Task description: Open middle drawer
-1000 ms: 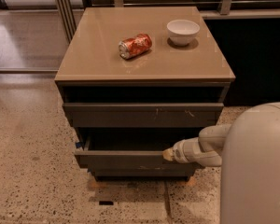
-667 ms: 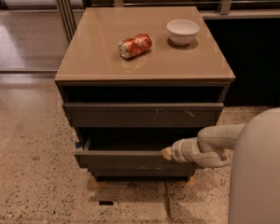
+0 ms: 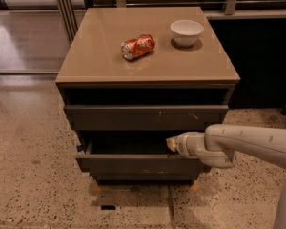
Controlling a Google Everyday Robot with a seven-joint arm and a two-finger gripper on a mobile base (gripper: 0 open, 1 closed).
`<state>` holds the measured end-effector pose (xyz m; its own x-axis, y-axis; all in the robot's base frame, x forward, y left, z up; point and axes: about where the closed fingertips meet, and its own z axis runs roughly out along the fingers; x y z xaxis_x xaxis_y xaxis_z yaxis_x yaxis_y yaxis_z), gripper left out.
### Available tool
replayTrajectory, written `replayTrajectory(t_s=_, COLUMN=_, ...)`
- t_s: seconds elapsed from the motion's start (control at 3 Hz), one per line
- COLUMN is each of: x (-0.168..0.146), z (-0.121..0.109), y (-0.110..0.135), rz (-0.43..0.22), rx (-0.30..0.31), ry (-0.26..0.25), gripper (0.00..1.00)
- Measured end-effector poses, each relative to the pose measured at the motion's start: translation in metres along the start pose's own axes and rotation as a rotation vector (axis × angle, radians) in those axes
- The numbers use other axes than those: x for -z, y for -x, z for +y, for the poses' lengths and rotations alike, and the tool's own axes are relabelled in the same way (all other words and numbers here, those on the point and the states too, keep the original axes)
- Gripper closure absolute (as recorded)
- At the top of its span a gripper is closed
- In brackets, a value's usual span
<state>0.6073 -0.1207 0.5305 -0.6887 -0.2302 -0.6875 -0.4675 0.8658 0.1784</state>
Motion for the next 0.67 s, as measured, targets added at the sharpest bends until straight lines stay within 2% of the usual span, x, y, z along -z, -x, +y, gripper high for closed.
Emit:
replayTrajectory(t_s=0.33, x=-0.012, z=-0.001, y=-0.008, rz=0.025, rx=-0.021, ry=0.008, gripper=1.0)
replayTrajectory(t_s=0.67, x=-0.037, z=-0.007, y=-0.023, rz=0.078, rx=-0.065, ry=0.016, gripper=1.0)
